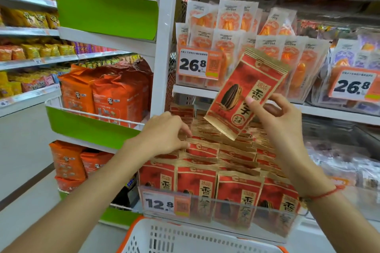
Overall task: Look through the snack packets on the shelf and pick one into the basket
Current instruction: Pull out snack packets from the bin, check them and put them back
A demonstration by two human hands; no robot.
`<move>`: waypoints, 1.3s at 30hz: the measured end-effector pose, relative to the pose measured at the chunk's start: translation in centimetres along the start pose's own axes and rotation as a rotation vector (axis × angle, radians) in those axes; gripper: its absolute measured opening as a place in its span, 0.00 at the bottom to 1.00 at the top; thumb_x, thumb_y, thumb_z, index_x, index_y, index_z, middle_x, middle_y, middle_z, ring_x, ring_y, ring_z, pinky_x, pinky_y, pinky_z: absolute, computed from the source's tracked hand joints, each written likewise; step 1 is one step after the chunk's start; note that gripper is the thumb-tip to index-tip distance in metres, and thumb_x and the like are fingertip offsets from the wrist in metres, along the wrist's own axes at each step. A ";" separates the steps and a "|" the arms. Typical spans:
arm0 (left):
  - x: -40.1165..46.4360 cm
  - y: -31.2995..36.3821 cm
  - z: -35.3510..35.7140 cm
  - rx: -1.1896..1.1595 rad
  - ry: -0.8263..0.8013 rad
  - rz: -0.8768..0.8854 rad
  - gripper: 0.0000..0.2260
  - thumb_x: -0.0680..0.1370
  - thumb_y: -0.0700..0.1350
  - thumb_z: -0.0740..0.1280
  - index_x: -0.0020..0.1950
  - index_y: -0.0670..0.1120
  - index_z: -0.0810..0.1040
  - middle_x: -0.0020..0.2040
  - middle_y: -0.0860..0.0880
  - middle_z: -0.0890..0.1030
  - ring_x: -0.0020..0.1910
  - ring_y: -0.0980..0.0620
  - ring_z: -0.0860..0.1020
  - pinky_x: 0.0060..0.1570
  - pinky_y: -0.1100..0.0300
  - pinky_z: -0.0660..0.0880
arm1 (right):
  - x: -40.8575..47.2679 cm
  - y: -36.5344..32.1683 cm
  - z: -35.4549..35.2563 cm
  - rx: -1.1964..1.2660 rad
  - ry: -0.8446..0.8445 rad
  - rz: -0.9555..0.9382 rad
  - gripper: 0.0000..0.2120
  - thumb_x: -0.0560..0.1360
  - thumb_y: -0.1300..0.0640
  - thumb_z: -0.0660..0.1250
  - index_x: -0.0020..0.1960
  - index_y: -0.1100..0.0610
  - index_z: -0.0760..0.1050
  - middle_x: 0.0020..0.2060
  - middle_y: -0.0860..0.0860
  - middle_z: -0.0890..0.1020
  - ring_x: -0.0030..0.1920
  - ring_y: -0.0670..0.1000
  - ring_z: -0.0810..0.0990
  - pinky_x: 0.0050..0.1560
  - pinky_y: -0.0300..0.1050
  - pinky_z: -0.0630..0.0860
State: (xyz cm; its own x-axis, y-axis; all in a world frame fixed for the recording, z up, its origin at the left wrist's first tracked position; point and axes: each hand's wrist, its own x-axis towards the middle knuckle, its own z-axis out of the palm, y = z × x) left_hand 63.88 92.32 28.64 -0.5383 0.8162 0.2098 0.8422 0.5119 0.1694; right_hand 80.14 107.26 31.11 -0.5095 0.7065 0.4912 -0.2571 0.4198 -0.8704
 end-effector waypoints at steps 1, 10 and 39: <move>0.3 0.2 0.0 0.040 0.013 0.005 0.15 0.75 0.59 0.69 0.61 0.60 0.79 0.60 0.53 0.77 0.63 0.50 0.69 0.60 0.54 0.66 | -0.1 0.0 0.1 0.006 -0.006 0.021 0.09 0.75 0.53 0.71 0.54 0.53 0.79 0.39 0.45 0.86 0.41 0.41 0.84 0.39 0.32 0.76; 1.7 0.7 0.9 0.079 0.036 0.109 0.07 0.78 0.57 0.66 0.49 0.55 0.75 0.53 0.54 0.77 0.57 0.52 0.68 0.55 0.55 0.63 | -0.6 -0.3 0.0 0.027 -0.025 0.079 0.10 0.75 0.52 0.71 0.56 0.51 0.79 0.40 0.45 0.86 0.44 0.39 0.84 0.44 0.33 0.71; -1.3 -1.9 1.9 -0.277 0.183 0.139 0.05 0.72 0.59 0.71 0.46 0.62 0.84 0.49 0.64 0.75 0.53 0.62 0.67 0.44 0.63 0.63 | 3.1 1.5 1.9 -0.776 -0.794 -0.043 0.10 0.73 0.45 0.71 0.52 0.46 0.82 0.45 0.46 0.85 0.45 0.45 0.82 0.50 0.41 0.77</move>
State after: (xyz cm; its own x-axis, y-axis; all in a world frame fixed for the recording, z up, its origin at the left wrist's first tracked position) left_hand 63.03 90.79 26.22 -0.4369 0.7986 0.4140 0.8809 0.2869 0.3764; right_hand 76.60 108.93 31.27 -0.9651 0.2336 0.1184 0.1550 0.8739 -0.4607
